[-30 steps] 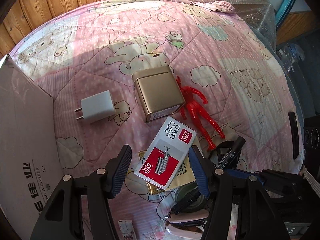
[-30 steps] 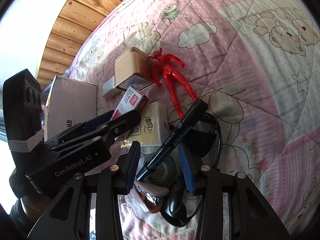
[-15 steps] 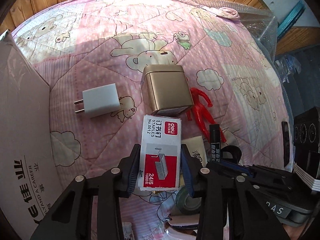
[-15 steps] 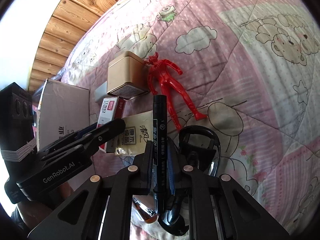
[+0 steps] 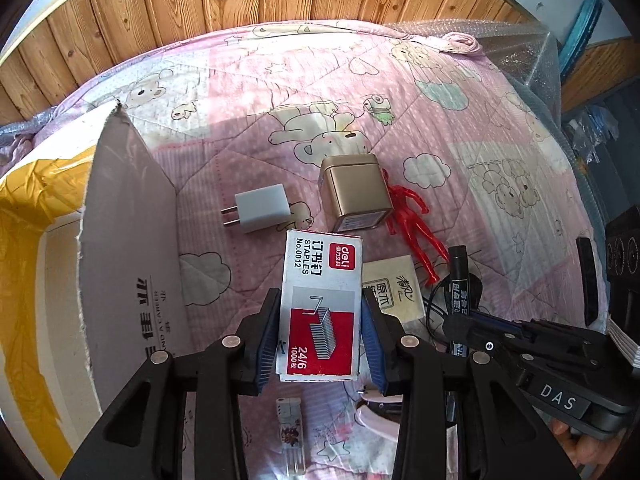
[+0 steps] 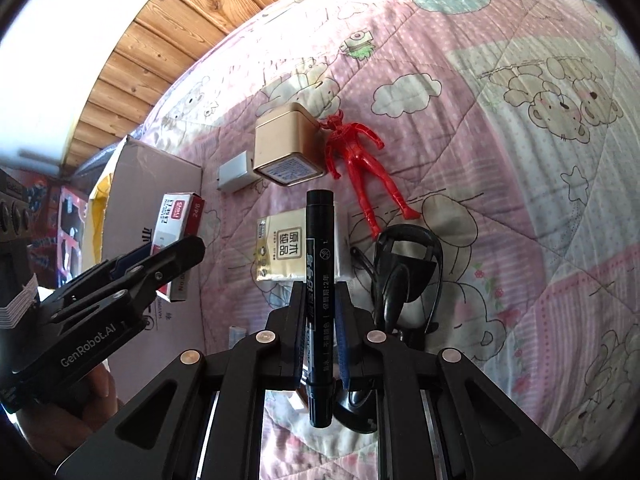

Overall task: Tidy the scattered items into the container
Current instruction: 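Carry the staples box and marker over the yellow-lined cardboard box with both tools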

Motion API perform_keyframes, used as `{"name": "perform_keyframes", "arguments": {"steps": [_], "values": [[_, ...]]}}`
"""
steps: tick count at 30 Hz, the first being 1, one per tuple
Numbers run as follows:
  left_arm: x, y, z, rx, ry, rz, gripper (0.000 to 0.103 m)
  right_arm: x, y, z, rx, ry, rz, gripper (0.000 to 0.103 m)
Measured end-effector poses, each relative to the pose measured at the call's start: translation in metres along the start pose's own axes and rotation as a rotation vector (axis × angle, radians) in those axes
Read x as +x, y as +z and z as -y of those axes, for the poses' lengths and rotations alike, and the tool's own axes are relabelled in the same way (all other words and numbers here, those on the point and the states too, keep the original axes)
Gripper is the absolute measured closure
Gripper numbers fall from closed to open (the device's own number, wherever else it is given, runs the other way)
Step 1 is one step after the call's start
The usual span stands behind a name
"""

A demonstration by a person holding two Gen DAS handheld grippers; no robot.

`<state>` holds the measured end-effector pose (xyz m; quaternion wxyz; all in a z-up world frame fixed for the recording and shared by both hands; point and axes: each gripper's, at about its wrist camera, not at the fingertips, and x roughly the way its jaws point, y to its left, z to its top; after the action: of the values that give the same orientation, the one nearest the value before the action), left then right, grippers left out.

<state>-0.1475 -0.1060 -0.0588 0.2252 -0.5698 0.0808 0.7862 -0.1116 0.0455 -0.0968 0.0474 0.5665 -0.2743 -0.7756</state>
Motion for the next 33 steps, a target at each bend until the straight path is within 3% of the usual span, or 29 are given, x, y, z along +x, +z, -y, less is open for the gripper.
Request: {"name": "perform_keyframes", "arguments": {"steps": [17,33], "values": [[-0.079,-0.024,-0.017,-0.052,0.031,0.133,0.064,-0.027,-0.029,-0.046,-0.125,-0.037,0.02,0.089],[-0.137,-0.057,-0.064,-0.173,0.038,0.237,0.064,-0.034,-0.044,-0.111,-0.291,-0.027,0.024,0.089]]}}
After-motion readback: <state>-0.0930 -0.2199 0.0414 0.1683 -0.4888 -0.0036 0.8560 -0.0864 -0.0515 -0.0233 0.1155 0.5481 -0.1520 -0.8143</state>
